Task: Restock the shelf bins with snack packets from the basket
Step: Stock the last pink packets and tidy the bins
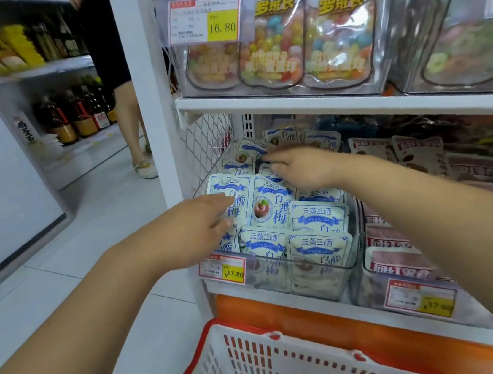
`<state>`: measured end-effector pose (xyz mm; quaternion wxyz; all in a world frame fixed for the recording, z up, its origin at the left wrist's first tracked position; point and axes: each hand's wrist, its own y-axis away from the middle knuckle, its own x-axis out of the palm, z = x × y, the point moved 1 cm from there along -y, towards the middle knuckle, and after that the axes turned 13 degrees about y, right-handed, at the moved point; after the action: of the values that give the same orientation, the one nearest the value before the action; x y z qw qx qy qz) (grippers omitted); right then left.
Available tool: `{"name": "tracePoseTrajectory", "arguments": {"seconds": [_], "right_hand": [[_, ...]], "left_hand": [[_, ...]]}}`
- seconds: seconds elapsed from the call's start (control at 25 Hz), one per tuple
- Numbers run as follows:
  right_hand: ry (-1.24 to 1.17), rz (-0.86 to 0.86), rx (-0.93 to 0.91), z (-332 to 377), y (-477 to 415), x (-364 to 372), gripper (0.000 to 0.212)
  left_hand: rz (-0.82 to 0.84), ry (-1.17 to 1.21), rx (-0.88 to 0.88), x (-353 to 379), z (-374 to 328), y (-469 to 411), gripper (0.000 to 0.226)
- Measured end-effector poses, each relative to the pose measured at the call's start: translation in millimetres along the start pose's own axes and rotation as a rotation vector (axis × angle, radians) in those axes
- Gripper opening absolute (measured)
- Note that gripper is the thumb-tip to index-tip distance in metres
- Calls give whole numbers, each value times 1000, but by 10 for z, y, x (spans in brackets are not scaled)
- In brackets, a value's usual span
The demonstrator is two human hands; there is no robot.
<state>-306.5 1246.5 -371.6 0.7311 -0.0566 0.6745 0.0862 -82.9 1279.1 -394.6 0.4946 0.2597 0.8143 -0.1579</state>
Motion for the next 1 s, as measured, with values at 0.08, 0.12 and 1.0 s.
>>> {"name": "tracePoseTrajectory", "arguments": {"seconds": [0.08, 0.12, 1.0], "right_hand": [[-14, -3, -1, 119, 2, 8, 46], [-6, 21, 9, 193, -16, 28, 45], [142, -58, 34, 430, 704, 188, 23]], "left_hand": [[11, -33, -3, 20, 66, 111, 50], [7, -41, 1, 50, 114, 136, 53], [-432, -445, 61, 105, 160, -53, 18]]}}
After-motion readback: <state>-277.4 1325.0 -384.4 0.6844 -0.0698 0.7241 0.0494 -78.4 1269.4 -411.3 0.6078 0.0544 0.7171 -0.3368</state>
